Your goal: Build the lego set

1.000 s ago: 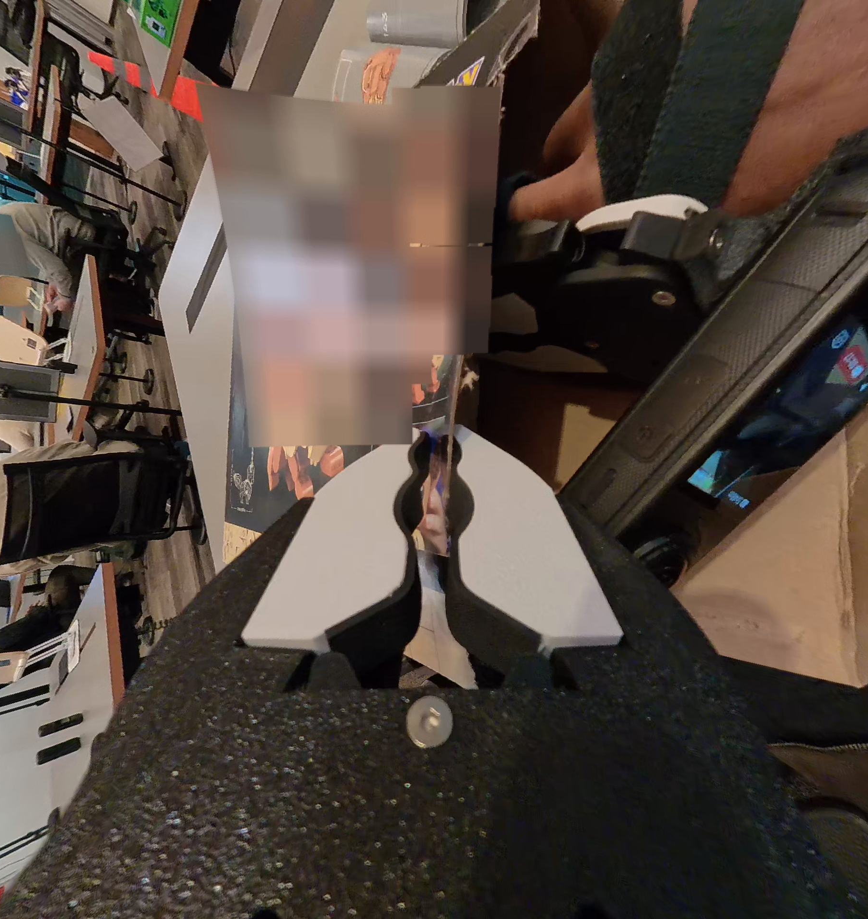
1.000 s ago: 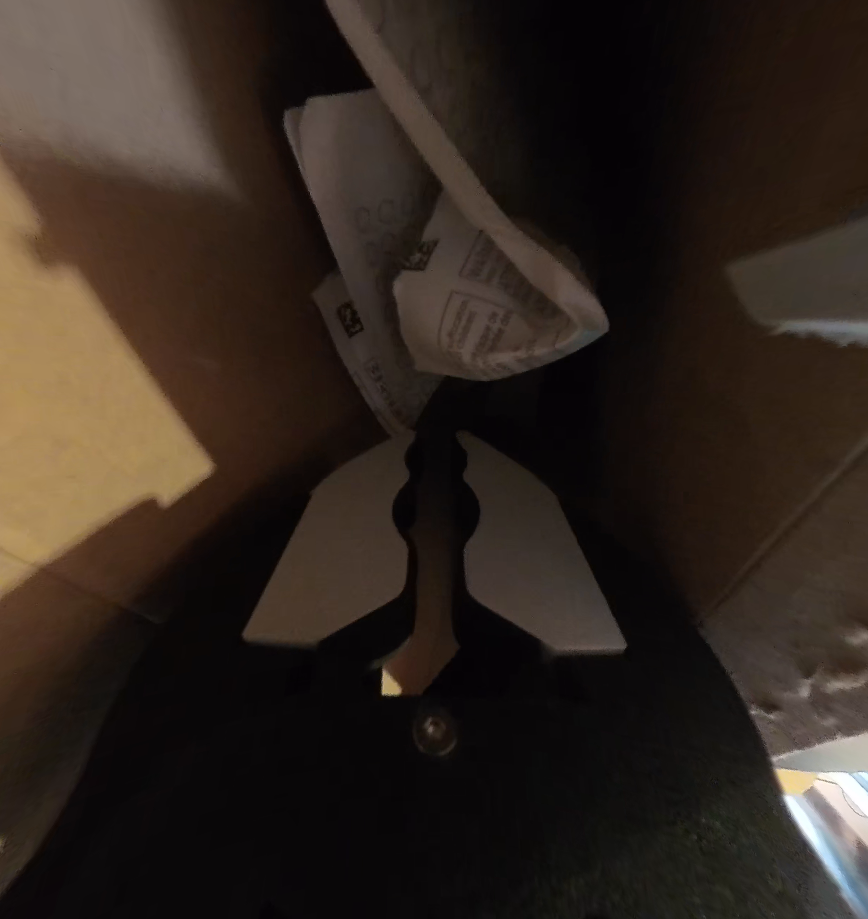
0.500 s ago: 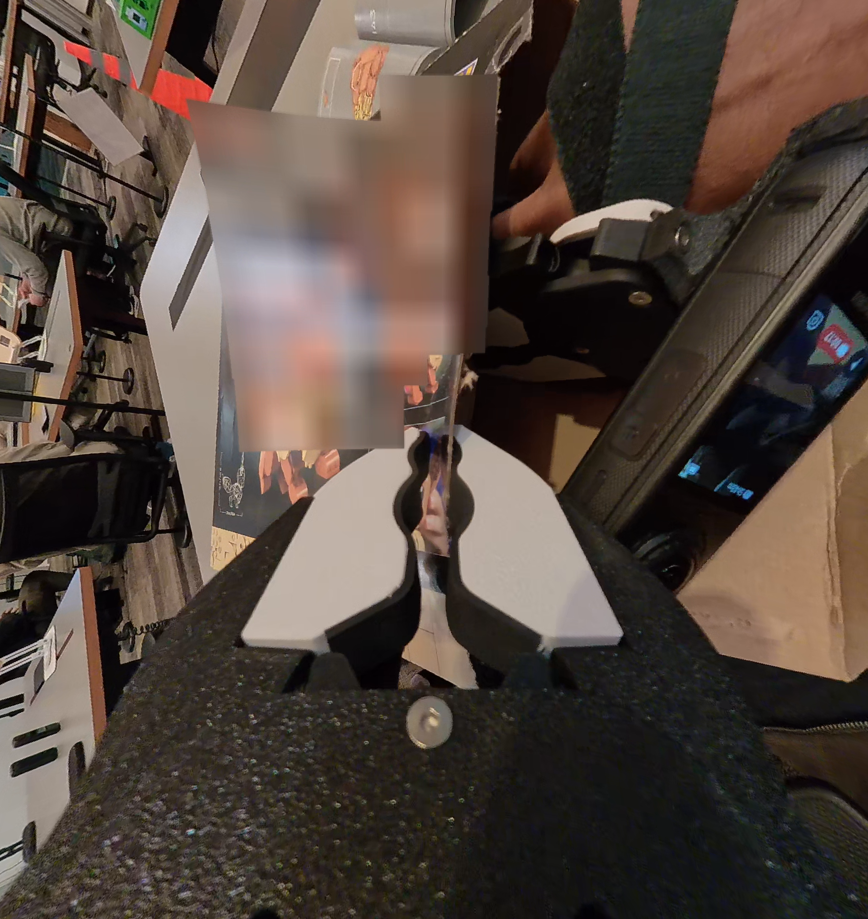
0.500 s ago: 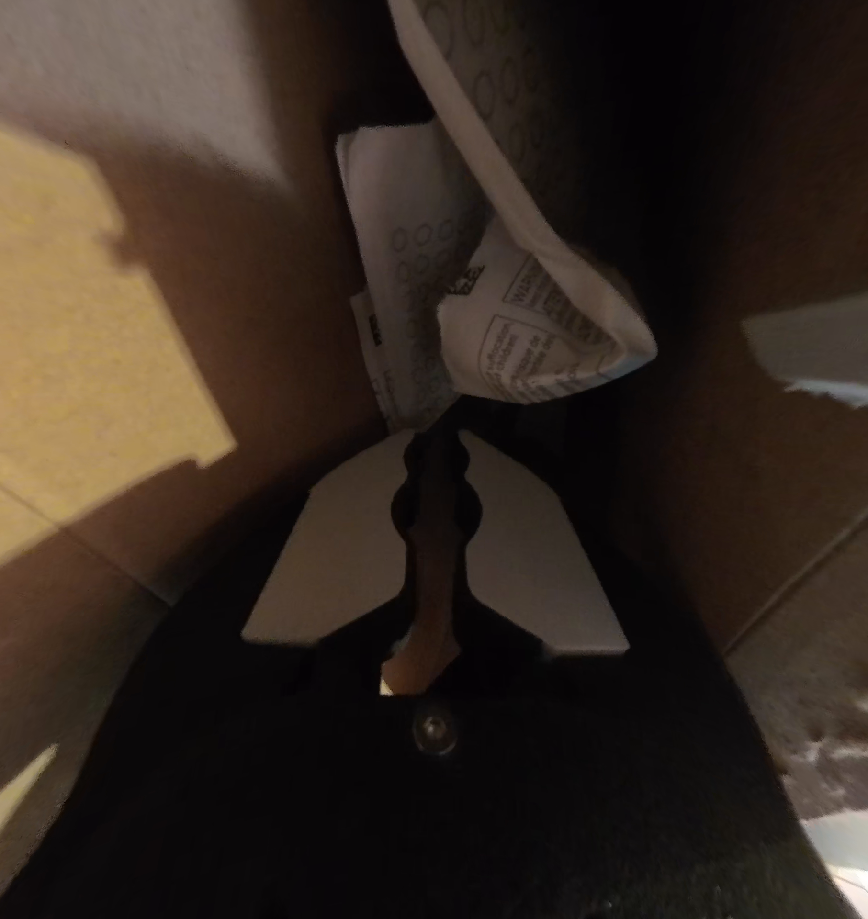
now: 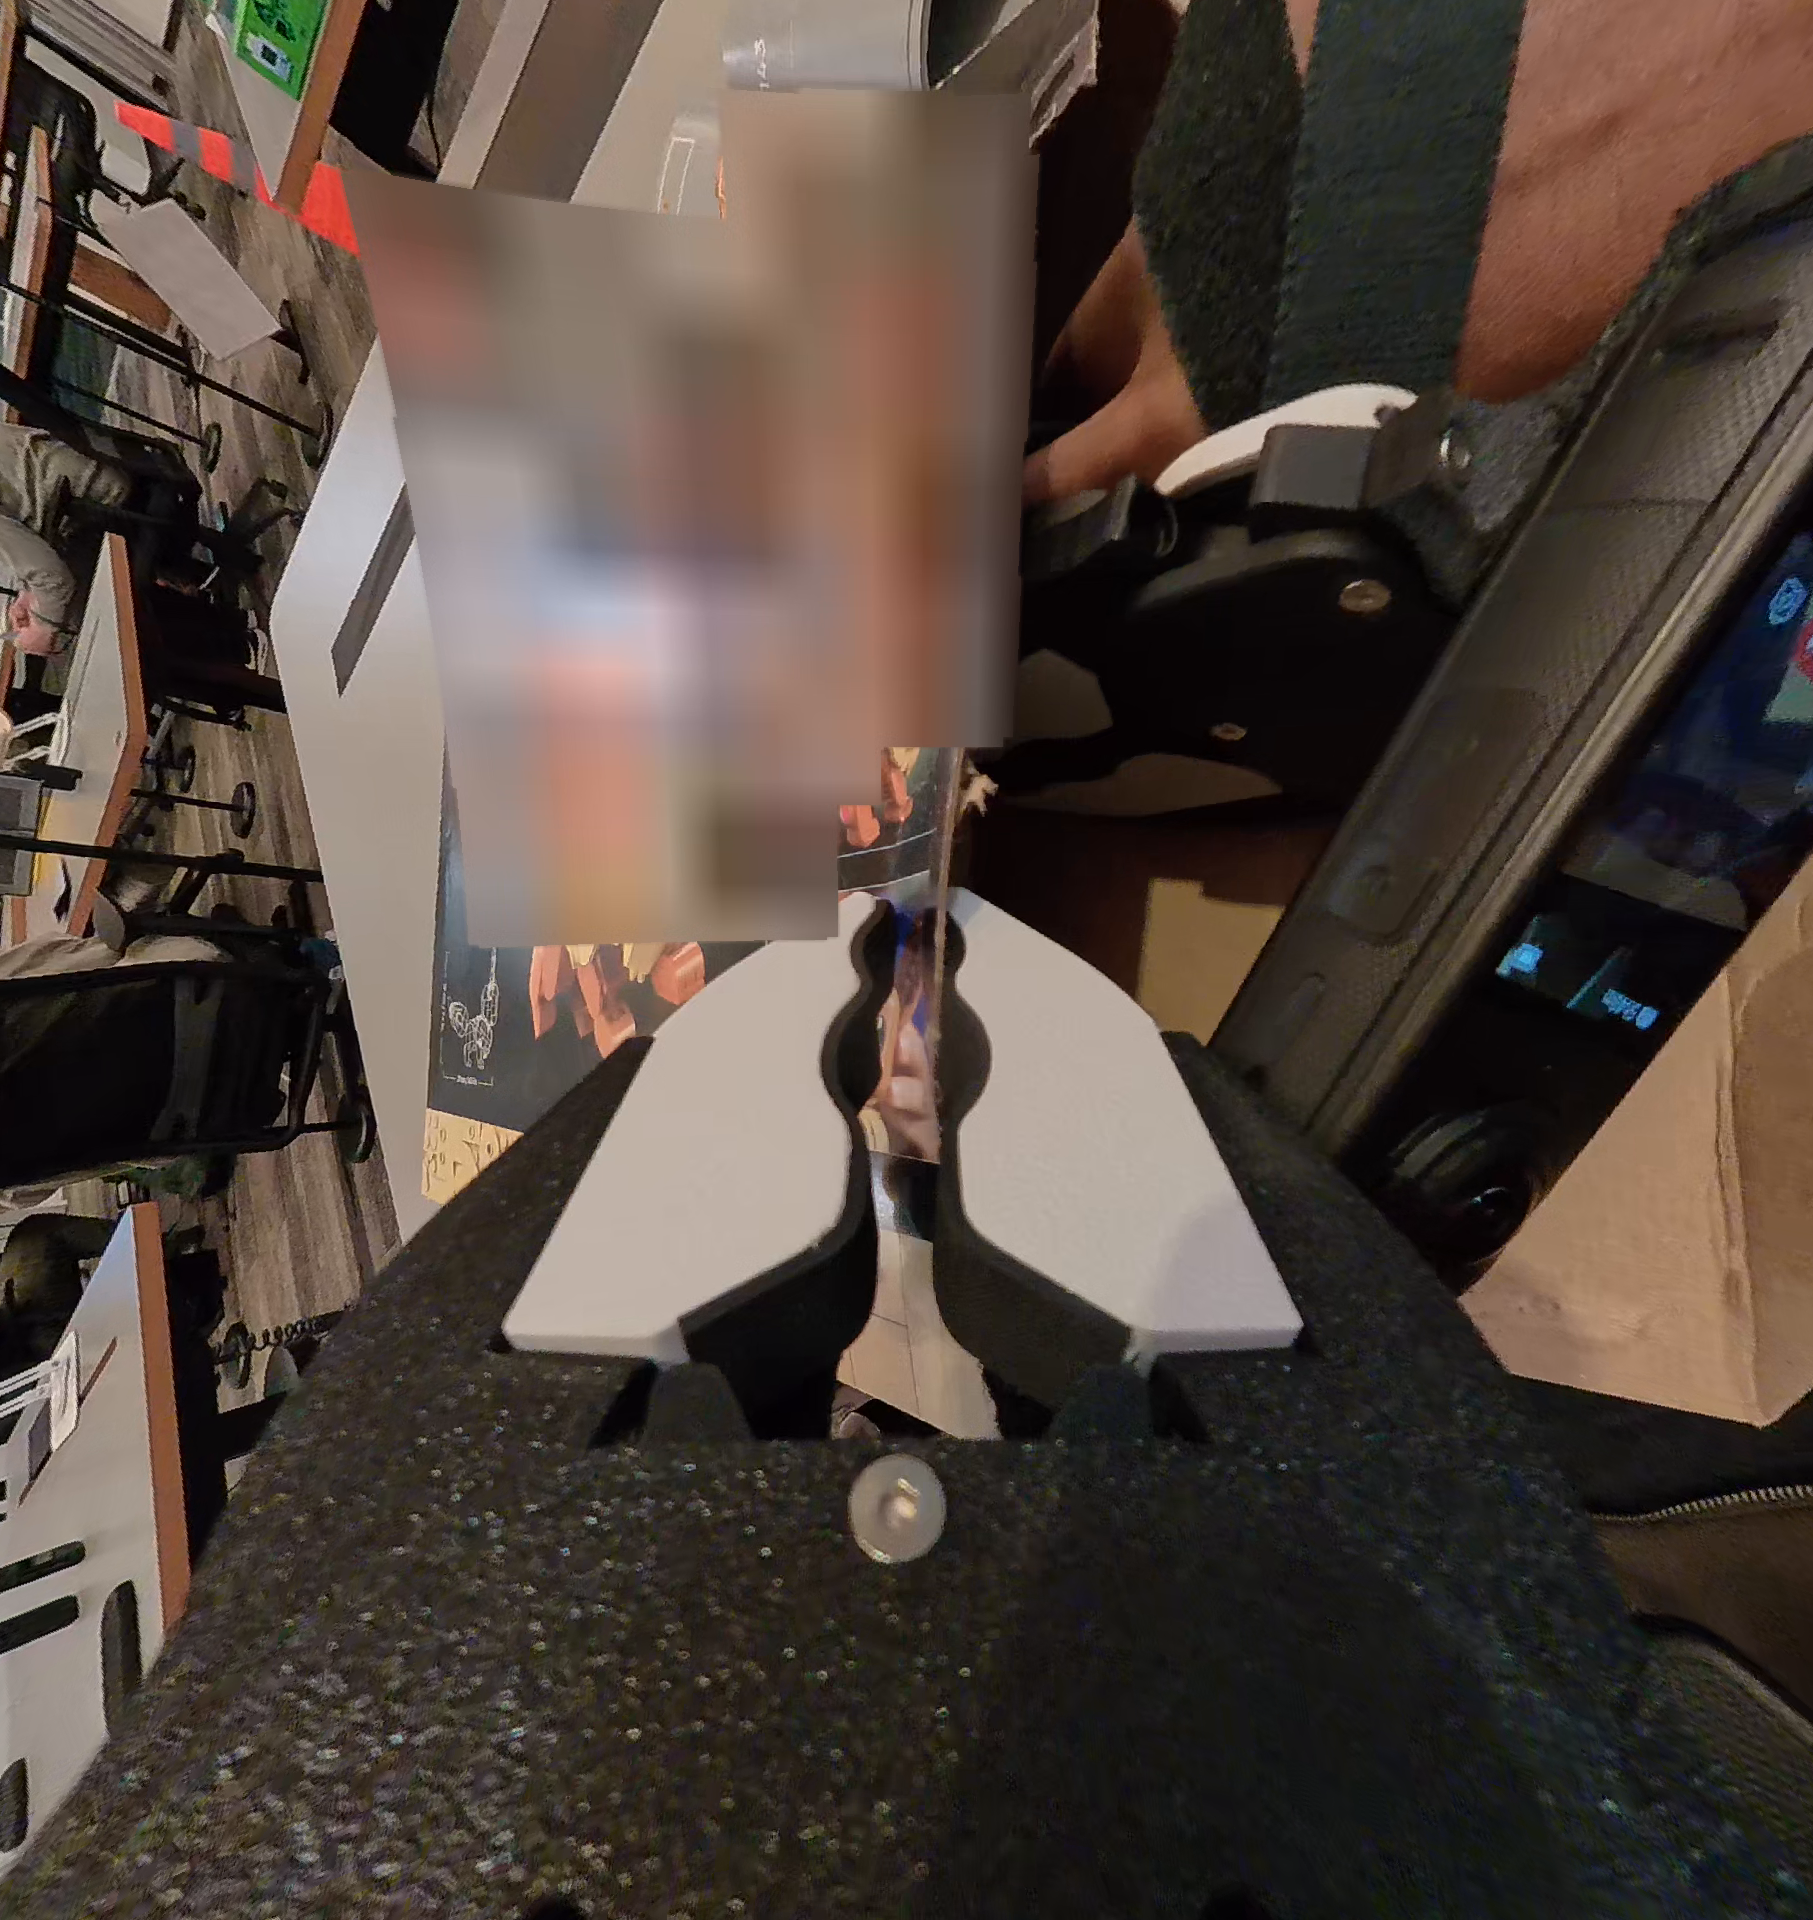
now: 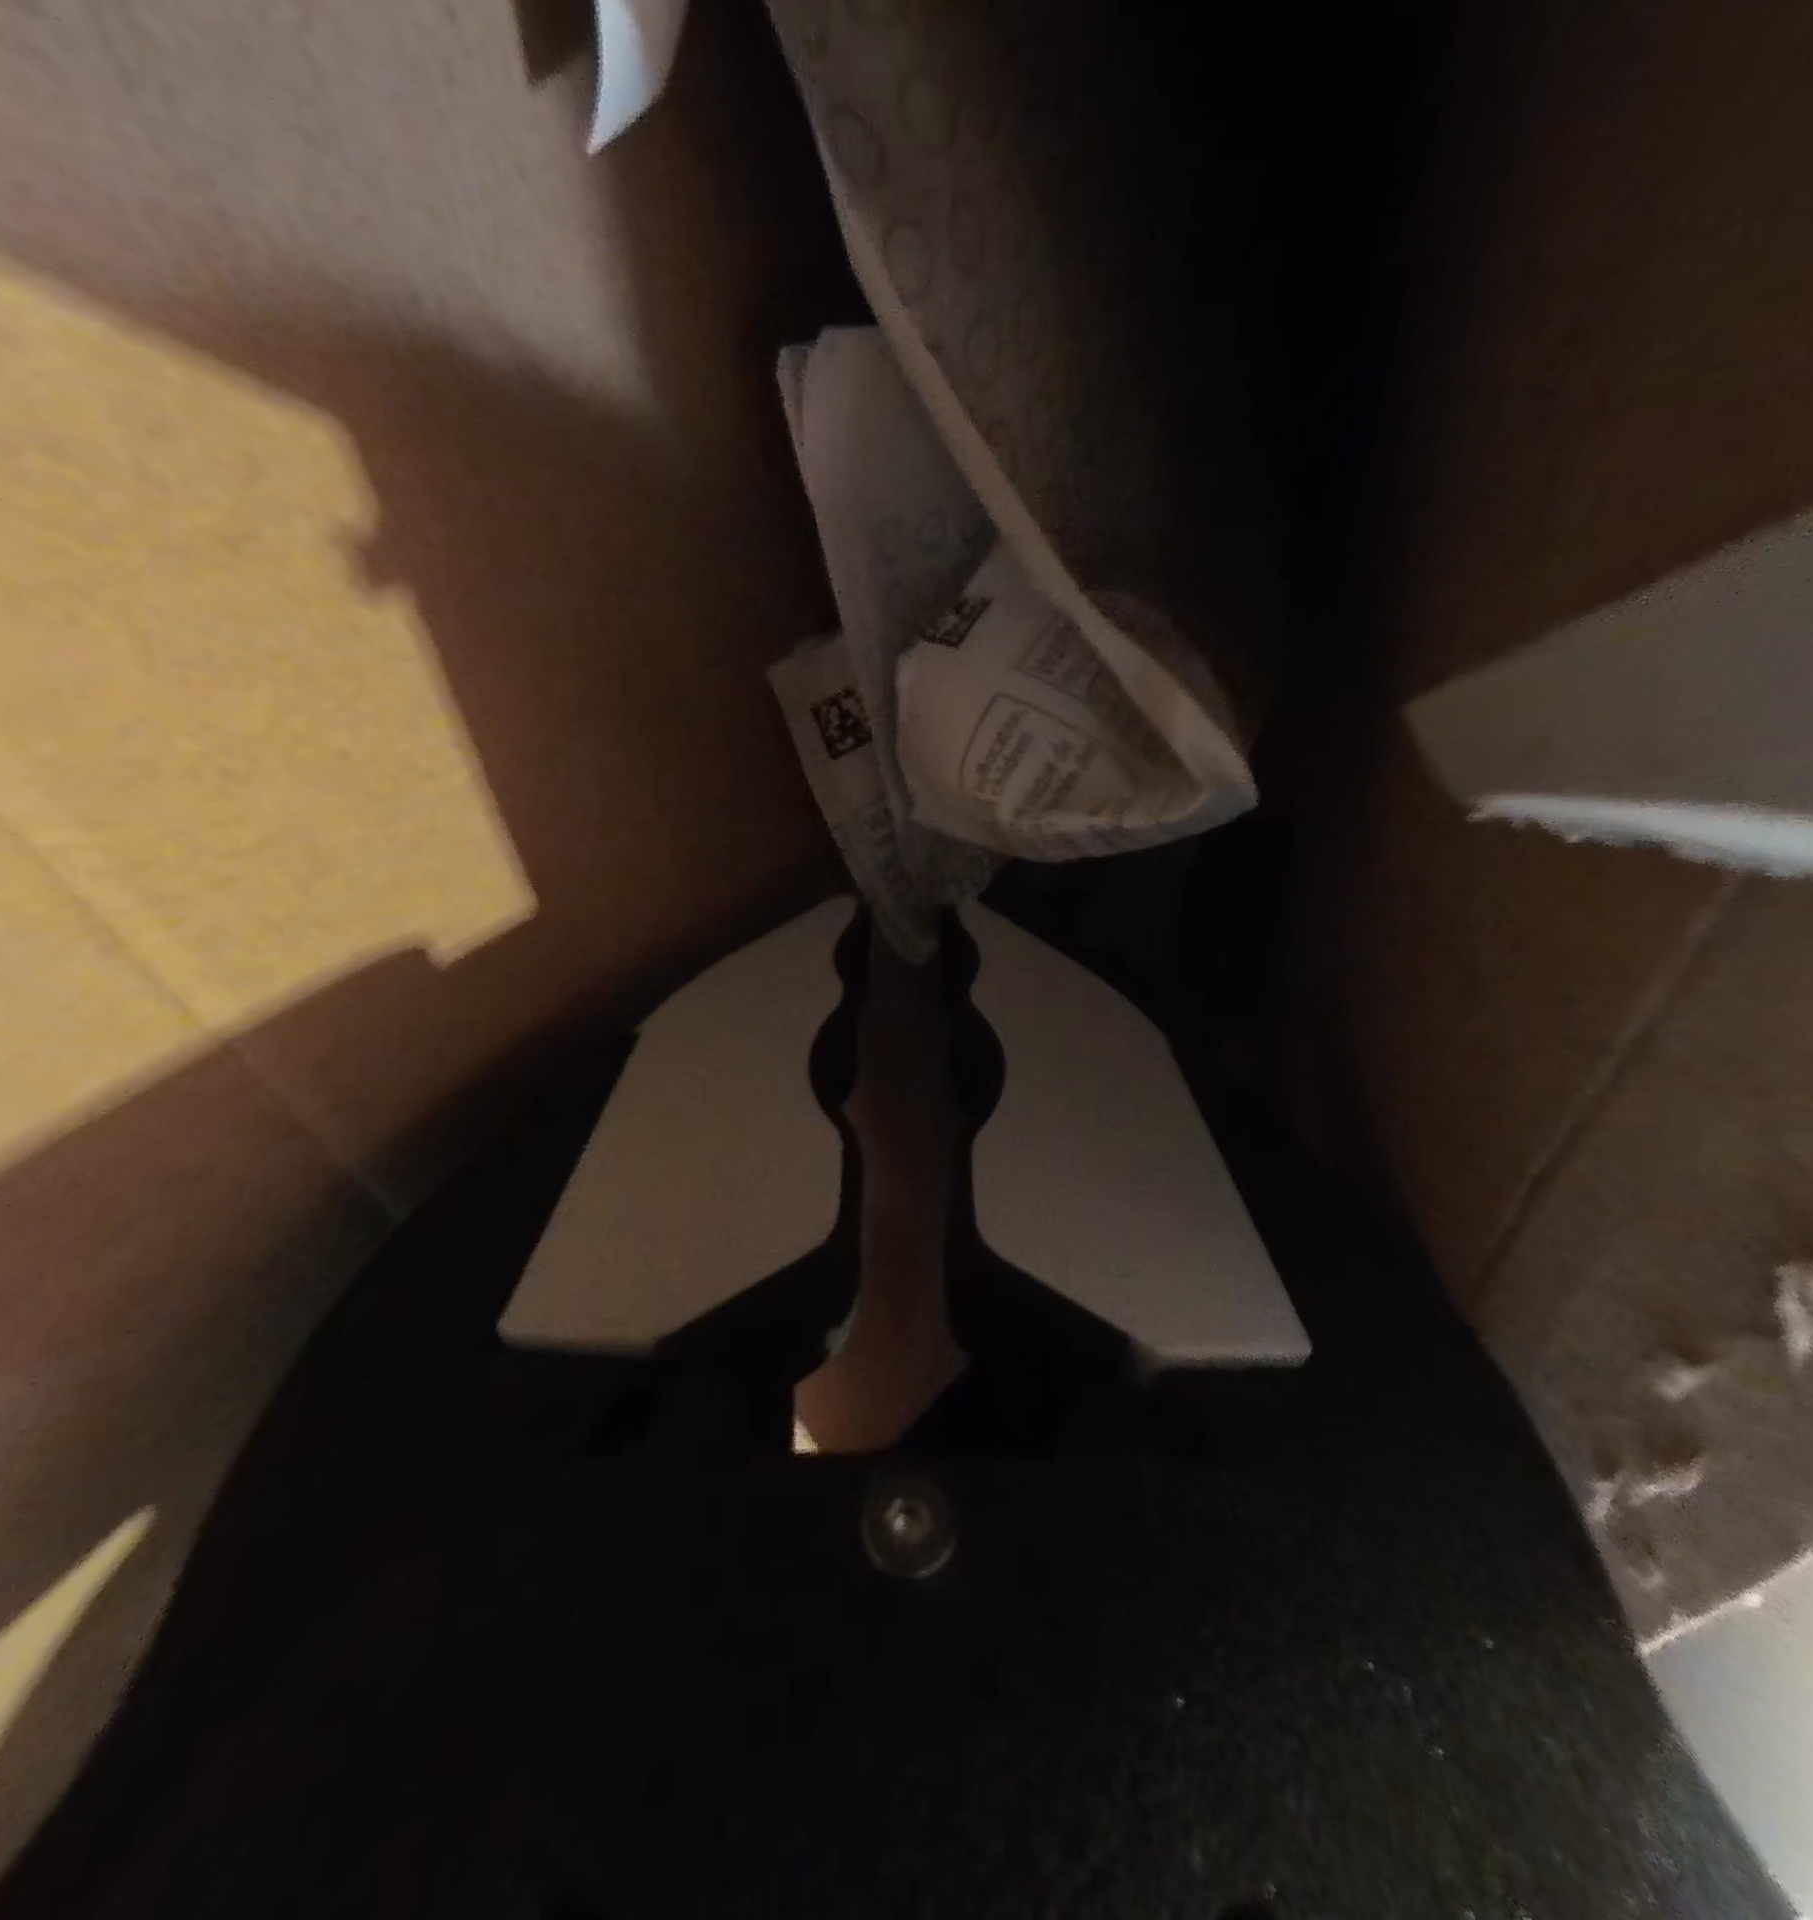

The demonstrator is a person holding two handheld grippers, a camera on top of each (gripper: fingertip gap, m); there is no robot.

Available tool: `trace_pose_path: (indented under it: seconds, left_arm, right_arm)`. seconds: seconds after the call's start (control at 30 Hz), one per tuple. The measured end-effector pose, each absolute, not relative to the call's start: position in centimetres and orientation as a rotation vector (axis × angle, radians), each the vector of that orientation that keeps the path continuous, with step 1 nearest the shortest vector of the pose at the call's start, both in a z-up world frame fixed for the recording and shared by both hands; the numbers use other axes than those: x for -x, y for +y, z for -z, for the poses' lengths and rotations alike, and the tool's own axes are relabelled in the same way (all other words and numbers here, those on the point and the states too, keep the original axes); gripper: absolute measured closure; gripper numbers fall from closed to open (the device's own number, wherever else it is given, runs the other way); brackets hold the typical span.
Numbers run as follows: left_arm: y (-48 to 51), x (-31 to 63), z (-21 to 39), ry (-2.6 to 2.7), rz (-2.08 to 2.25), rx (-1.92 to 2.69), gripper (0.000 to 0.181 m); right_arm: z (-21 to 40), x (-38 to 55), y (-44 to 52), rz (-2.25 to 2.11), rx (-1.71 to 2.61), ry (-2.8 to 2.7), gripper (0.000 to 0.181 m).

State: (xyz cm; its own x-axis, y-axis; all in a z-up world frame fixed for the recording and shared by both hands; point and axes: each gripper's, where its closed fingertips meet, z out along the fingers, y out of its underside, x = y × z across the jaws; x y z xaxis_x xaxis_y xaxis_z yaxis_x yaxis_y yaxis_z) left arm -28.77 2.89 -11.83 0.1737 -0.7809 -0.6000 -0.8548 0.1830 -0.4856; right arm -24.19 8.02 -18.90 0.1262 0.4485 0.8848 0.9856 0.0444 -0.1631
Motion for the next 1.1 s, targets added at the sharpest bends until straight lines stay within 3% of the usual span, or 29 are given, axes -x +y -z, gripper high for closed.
trace_pose_path:
  seconds: [0.4, 1.1]
  left_arm:
    - [3.2, 28.9, 12.3, 1.614, -0.121, 1.6, 0.175]
    - [4.0, 29.1, 11.6, 1.635, -0.156, 1.601, 0.177]
  right_arm:
    - [19.1, 23.9, 8.2, 0.82, 1.55, -1.422, 0.178]
    - [19.4, 23.6, 9.1, 0.834, 1.621, -1.389, 0.162]
